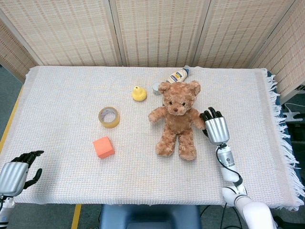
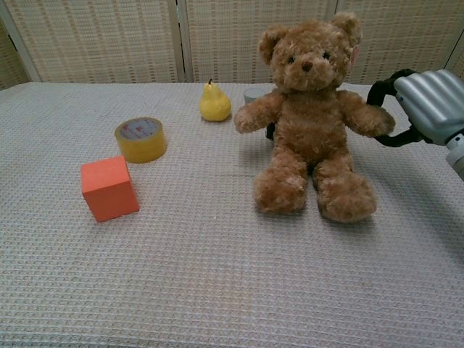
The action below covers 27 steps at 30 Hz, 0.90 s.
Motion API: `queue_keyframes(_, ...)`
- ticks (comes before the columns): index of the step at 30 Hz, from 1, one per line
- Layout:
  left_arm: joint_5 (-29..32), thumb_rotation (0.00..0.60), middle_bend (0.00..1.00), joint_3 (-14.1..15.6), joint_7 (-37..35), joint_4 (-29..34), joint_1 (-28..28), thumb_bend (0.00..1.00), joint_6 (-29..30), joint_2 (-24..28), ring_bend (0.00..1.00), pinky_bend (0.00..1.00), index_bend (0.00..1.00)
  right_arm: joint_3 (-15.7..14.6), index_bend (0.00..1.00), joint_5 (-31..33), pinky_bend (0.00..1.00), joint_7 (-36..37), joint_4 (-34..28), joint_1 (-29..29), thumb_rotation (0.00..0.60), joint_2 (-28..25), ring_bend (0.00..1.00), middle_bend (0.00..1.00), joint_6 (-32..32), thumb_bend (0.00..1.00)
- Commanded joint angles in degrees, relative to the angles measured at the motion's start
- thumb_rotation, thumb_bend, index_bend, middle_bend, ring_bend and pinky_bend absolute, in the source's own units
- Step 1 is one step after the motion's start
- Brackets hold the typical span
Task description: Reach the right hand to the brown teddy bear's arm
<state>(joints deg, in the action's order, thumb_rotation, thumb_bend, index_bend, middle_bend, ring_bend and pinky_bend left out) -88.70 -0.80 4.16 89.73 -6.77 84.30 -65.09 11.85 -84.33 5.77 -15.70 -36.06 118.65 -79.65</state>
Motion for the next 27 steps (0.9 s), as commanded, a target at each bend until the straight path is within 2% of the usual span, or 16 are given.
queue_keyframes(1, -0.1, 0.6, 0.31, 0.0, 0.0, 0.0, 0.0, 0.4, 0.0, 0.0, 0.32, 0.49, 0.24, 0.3, 0.51, 0.6, 0.47, 0.8, 2.1, -0.7, 0.6, 1.2, 0.27, 0.44, -0.5, 0.13)
queue_keyframes(10, -0.2, 0.6, 0.32, 0.3, 0.5, 0.1, -0.2, 0.4, -0.4, -0.1, 0.32, 0.49, 0.24, 1.5, 0.61, 2.3, 0.48, 1.6, 3.3, -1.9, 0.6, 0.8, 0.3, 0.47, -2.3, 0.17)
queue_keyframes(13, -0.2, 0.6, 0.32, 0.3, 0.7, 0.2, -0.3, 0.4, -0.6, -0.1, 0.32, 0.49, 0.24, 1.7, 0.61, 2.7, 0.48, 1.8, 3.0, -2.0, 0.6, 0.7, 0.3, 0.47, -2.0, 0.17)
queue_keyframes(22, -0.1, 0.6, 0.32, 0.3, 0.9, 0.3, -0.4, 0.4, -0.8, -0.1, 0.32, 0.49, 0.24, -1.1, 0.61, 1.6, 0.48, 2.0, 3.7, -0.1, 0.6, 1.1, 0.3, 0.47, 1.1, 0.17)
queue_keyframes(27, 0.0, 0.6, 0.32, 0.3, 0.8, 0.2, -0.4, 0.4, -0.9, -0.1, 0.32, 0.49, 0.24, -0.7, 0.61, 1.9, 0.48, 2.0, 3.9, -0.8, 0.6, 0.9, 0.3, 0.47, -0.9, 0.17)
